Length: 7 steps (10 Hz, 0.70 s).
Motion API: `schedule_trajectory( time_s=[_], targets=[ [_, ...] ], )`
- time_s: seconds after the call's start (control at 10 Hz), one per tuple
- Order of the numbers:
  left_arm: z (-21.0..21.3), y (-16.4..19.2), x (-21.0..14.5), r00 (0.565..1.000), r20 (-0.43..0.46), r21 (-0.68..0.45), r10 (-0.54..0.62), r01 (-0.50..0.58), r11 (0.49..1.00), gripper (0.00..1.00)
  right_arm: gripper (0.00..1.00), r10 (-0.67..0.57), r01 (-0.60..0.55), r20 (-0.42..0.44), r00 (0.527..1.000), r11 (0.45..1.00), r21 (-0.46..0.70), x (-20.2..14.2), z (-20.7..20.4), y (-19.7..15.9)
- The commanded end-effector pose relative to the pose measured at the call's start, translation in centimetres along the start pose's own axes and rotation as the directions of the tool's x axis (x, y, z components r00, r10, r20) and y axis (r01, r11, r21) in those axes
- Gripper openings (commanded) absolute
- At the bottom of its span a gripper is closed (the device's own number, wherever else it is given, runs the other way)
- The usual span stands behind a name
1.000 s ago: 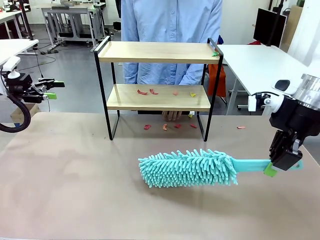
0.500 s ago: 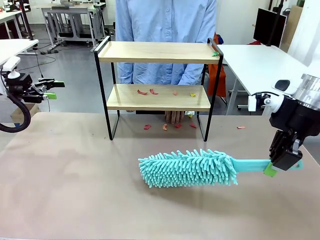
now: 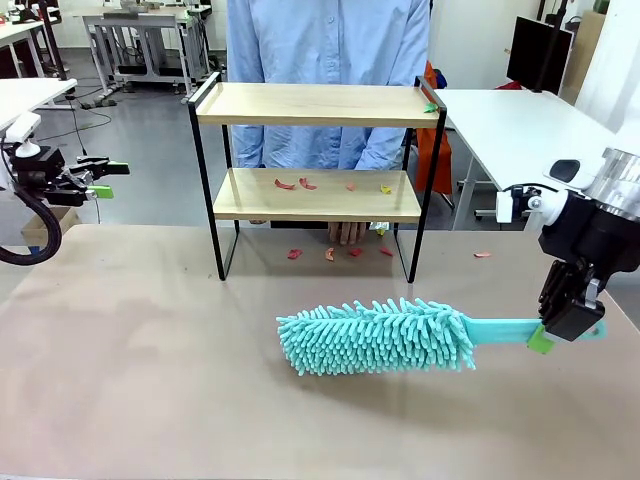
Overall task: Clean the shelf.
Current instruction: Clean the specific section of the Shelf indicated by the human with the Duster.
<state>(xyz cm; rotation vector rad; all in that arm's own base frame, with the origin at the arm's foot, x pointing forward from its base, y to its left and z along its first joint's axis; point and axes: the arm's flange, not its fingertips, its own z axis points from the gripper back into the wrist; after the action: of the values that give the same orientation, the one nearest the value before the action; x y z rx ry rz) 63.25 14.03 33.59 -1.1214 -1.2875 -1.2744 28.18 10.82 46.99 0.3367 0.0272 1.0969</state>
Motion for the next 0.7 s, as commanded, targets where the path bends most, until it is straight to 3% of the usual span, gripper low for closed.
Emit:
schedule_trajectory(
  time_s=[0.0, 0.4, 0.5, 0.6],
  targets=[
    [0.0, -0.1, 0.1, 1.0, -0.007, -0.005, -0.004, 0.004, 1.0, 1.0, 0.13, 0.007, -0.007, 0.008, 1.0, 1.0, 0.007, 0.0, -0.1, 0.0],
    [0.0, -0.1, 0.1, 1.0, -0.007, -0.005, -0.004, 0.004, 1.0, 1.0, 0.13, 0.0, 0.0, 0.0, 1.0, 1.0, 0.0, 0.0, 0.0, 0.0],
    [0.0, -0.1, 0.1, 1.0, -0.007, -0.005, -0.004, 0.004, 1.0, 1.0, 0.13, -0.056, 0.057, 0.082, 0.995, 0.998, -0.003, 0.8, 0.9, 0.1],
    [0.0, -0.1, 0.1, 1.0, -0.007, -0.005, -0.004, 0.004, 1.0, 1.0, 0.13, -0.183, 0.189, 0.16, 0.97, 0.982, -0.021, 3.2, 2.0, 0.5]
  ],
)
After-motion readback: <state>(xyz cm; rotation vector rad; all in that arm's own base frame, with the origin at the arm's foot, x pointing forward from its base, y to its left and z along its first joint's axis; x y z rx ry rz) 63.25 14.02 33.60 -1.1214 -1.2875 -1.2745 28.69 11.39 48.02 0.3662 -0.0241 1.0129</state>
